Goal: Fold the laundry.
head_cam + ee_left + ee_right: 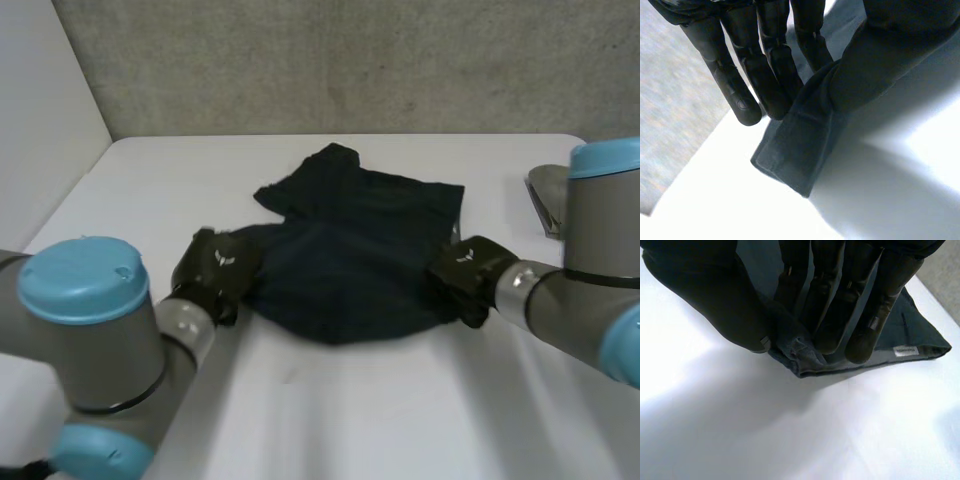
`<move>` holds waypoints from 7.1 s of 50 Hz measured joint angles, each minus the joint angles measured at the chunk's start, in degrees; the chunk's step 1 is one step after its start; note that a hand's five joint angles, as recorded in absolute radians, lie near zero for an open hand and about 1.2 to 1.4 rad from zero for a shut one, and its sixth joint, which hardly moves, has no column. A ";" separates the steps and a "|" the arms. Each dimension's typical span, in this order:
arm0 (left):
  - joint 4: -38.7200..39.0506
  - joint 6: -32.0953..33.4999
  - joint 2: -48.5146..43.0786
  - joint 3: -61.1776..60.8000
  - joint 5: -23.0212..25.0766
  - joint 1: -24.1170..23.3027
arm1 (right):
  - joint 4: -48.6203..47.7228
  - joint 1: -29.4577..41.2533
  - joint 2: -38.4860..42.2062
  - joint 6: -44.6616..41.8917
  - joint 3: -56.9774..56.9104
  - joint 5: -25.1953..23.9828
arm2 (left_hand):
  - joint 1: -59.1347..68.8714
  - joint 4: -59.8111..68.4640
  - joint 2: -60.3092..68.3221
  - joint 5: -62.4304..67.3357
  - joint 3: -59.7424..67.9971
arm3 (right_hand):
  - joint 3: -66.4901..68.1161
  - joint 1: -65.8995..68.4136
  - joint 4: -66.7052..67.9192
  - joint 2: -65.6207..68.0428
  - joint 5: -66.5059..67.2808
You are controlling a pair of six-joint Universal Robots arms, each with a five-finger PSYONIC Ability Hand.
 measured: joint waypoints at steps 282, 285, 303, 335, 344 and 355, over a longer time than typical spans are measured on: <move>-16.66 -20.56 -1.42 -1.33 1.97 -2.10 | -10.93 -9.91 -12.89 6.14 23.48 -6.66 | 1.48 -0.28 -0.30 -1.73 -0.16 | -29.69 -21.18 -29.05 -28.29 -26.30; -15.91 -20.32 -1.70 -0.57 1.81 -1.99 | -7.24 -9.94 -14.85 5.40 22.39 -7.05 | 1.48 -0.28 -0.30 -1.73 -0.16 | -36.02 -26.69 -35.64 -34.34 -33.50; -15.88 -19.67 -3.59 2.79 0.93 -1.25 | -1.33 -9.53 -21.14 3.28 23.60 -10.27 | 1.48 -0.27 -0.30 -1.73 -0.16 | -39.91 -29.82 -39.86 -38.30 -38.49; -22.05 -13.23 25.74 15.58 1.07 -0.49 | -0.77 -8.96 -31.09 1.53 -0.27 -6.46 | 1.48 -0.02 -0.13 -1.73 0.09 | -1.23 1.04 0.02 0.11 -0.52; -23.15 -11.52 18.13 19.48 0.99 0.21 | 7.75 -8.44 -22.10 -0.30 -6.78 -6.17 | 1.48 -0.01 -0.13 -1.73 0.10 | -1.23 1.04 0.02 0.11 -0.52; -23.11 -7.13 -2.75 26.11 0.44 2.36 | 9.87 -4.03 -6.23 -4.18 -12.05 -2.76 | 1.48 0.00 -0.12 -0.93 0.10 | -1.24 1.04 0.02 0.11 -0.52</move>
